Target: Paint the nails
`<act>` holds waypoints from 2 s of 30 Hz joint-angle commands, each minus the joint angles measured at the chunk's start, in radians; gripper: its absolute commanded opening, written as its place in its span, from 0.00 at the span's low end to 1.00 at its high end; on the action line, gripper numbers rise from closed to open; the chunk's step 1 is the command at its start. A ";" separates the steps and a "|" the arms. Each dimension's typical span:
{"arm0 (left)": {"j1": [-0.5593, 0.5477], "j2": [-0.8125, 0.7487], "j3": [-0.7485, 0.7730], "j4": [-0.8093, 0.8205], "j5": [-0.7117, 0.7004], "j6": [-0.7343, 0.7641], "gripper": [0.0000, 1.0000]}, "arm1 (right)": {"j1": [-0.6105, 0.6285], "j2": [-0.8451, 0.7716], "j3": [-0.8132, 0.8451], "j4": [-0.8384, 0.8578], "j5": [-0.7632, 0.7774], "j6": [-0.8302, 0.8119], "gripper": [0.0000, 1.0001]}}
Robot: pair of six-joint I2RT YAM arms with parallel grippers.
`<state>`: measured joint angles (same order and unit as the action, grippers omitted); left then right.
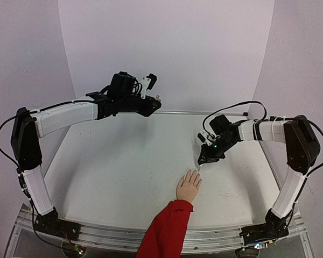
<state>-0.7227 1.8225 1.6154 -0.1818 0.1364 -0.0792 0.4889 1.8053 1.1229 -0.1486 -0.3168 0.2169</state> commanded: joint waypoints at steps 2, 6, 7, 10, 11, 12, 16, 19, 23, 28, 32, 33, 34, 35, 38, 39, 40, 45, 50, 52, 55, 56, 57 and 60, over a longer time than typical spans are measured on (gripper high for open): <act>0.006 -0.019 0.030 0.075 -0.002 -0.011 0.00 | -0.003 -0.042 -0.016 -0.022 -0.028 0.010 0.00; 0.006 -0.026 0.022 0.076 -0.001 -0.016 0.00 | -0.003 -0.017 -0.015 -0.029 -0.047 0.016 0.00; 0.006 -0.026 0.023 0.078 0.001 -0.016 0.00 | -0.002 -0.012 -0.012 -0.033 -0.052 0.015 0.00; 0.006 -0.025 0.025 0.077 0.008 -0.016 0.00 | -0.002 -0.013 -0.015 -0.034 -0.057 0.013 0.00; 0.006 -0.025 0.024 0.077 0.009 -0.017 0.00 | -0.002 -0.012 -0.015 -0.034 -0.055 0.015 0.00; 0.006 -0.026 0.023 0.079 0.009 -0.017 0.00 | -0.002 -0.009 -0.015 -0.034 -0.057 0.016 0.00; 0.006 -0.029 0.019 0.079 0.009 -0.019 0.00 | -0.002 0.000 -0.011 -0.049 -0.039 0.027 0.00; 0.006 -0.031 0.018 0.079 0.009 -0.021 0.00 | -0.001 -0.002 -0.012 -0.055 -0.030 0.031 0.00; 0.006 -0.032 0.015 0.079 0.011 -0.021 0.00 | -0.001 -0.006 -0.015 -0.060 -0.029 0.033 0.00; 0.006 -0.032 0.014 0.081 0.011 -0.022 0.00 | 0.002 -0.002 -0.014 -0.062 -0.028 0.033 0.00; 0.006 -0.033 0.011 0.082 0.009 -0.021 0.00 | 0.003 0.007 -0.009 -0.065 -0.028 0.032 0.00; 0.006 -0.034 0.010 0.082 0.009 -0.021 0.00 | 0.003 0.010 -0.007 -0.067 -0.025 0.034 0.00; 0.006 -0.034 0.010 0.082 0.007 -0.019 0.00 | 0.004 0.012 -0.006 -0.069 -0.023 0.035 0.00; 0.007 -0.034 0.009 0.082 0.006 -0.019 0.00 | 0.004 0.014 -0.005 -0.069 -0.022 0.035 0.00; 0.006 -0.034 0.008 0.085 0.004 -0.019 0.00 | 0.004 0.018 -0.001 -0.071 -0.020 0.033 0.00; 0.006 -0.034 0.008 0.085 0.005 -0.019 0.00 | 0.004 0.020 0.000 -0.071 -0.019 0.033 0.00; 0.006 -0.035 0.008 0.085 0.003 -0.019 0.00 | 0.004 0.021 0.001 -0.071 -0.019 0.033 0.00; 0.006 -0.035 0.004 0.088 0.000 -0.016 0.00 | 0.003 0.025 0.004 -0.073 -0.020 0.032 0.00; 0.006 -0.032 0.005 0.088 -0.004 -0.014 0.00 | 0.004 0.030 0.011 -0.077 -0.022 0.027 0.00; 0.006 -0.031 0.006 0.090 -0.006 -0.014 0.00 | 0.004 0.033 0.013 -0.078 -0.022 0.026 0.00; 0.007 -0.030 0.006 0.090 -0.009 -0.014 0.00 | 0.003 0.040 0.019 -0.083 -0.022 0.024 0.00; 0.006 -0.030 0.006 0.090 -0.010 -0.014 0.00 | 0.003 0.040 0.021 -0.083 -0.021 0.023 0.00; 0.006 -0.031 0.006 0.090 -0.011 -0.013 0.00 | 0.004 0.041 0.021 -0.083 -0.020 0.022 0.00; 0.006 -0.028 0.007 0.091 -0.014 -0.010 0.00 | 0.003 0.046 0.024 -0.084 -0.014 0.022 0.00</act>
<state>-0.7227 1.8225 1.6150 -0.1562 0.1360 -0.0872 0.4892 1.8347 1.1172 -0.1757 -0.3412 0.2436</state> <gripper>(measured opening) 0.216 0.154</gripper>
